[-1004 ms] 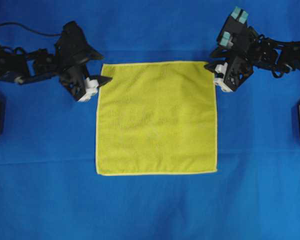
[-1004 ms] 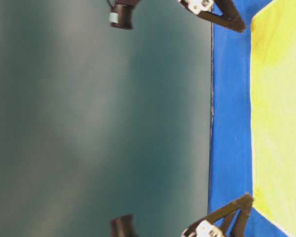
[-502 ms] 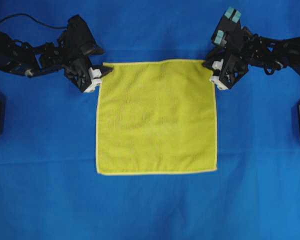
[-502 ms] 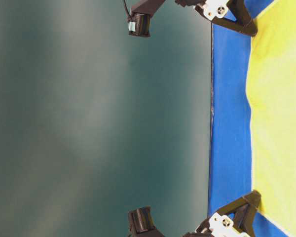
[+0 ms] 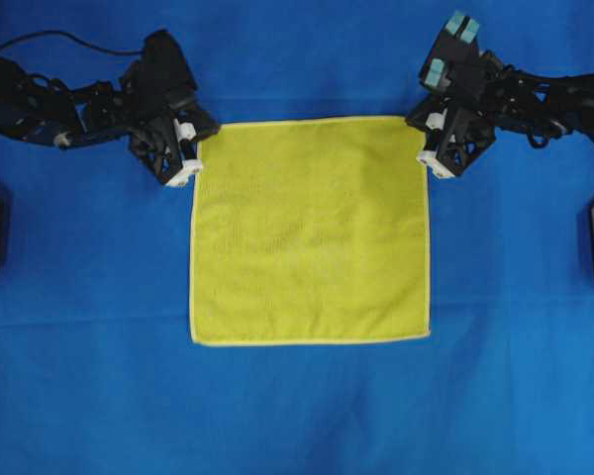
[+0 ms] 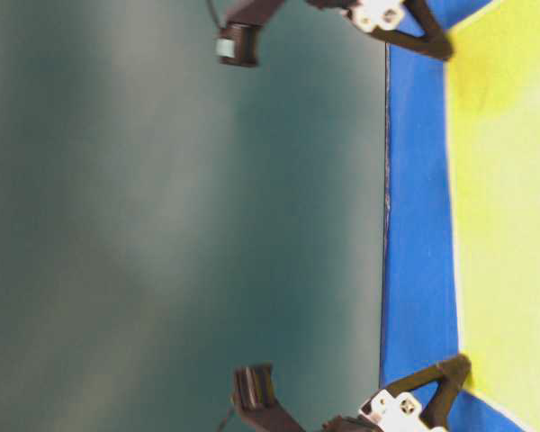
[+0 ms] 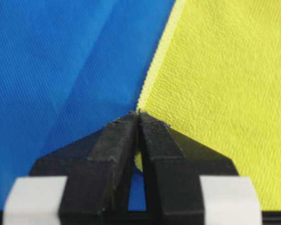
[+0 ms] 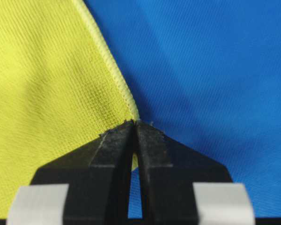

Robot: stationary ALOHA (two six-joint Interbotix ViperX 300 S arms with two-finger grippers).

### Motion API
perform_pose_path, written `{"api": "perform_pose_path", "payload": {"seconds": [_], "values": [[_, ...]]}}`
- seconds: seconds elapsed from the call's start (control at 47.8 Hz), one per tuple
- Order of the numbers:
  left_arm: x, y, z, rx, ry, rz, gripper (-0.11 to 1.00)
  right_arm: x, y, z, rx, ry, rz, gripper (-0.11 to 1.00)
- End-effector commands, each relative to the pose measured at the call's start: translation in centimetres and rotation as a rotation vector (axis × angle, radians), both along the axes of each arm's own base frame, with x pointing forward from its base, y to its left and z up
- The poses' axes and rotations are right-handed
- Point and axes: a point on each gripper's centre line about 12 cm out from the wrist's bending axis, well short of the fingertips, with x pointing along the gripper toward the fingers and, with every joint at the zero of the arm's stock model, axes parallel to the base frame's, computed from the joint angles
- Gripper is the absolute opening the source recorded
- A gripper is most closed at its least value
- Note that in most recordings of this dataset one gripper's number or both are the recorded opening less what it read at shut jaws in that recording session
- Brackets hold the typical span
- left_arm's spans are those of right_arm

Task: Fold the yellow towel.
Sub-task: 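Move both grippers to the towel's far corners and pinch them, then lift the far edge with both grippers and fold it toward the near edge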

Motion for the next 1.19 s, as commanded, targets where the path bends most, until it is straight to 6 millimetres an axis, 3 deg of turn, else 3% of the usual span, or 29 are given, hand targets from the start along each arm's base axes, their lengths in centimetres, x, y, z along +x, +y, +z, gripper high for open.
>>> {"api": "perform_pose_path", "payload": {"seconds": [0.0, 0.167, 0.355, 0.481, 0.774, 1.171], "values": [[0.7, 0.2, 2.6, 0.025, -0.046, -0.006, 0.01, 0.0, -0.1, 2.0, -0.024, -0.045, -0.003, 0.02], [0.6, 0.0, 4.9, 0.055, -0.078, -0.023, 0.01, -0.3, 0.1, 3.0, -0.03, -0.057, -0.003, 0.02], [0.7, -0.8, 5.1, 0.053, -0.072, -0.047, 0.01, -0.4, 0.2, 2.9, -0.023, -0.052, -0.005, 0.02], [0.9, -2.6, 5.0, 0.039, -0.059, -0.094, 0.01, -0.3, 1.3, 3.1, -0.005, -0.033, 0.022, 0.02], [1.4, -9.2, 4.9, -0.036, -0.046, -0.247, 0.01, 0.6, 7.1, 3.4, 0.078, -0.015, 0.149, 0.02], [1.9, -20.0, 4.6, -0.203, -0.04, -0.448, 0.01, 1.0, 16.1, 2.9, 0.231, -0.014, 0.296, 0.02]]}}
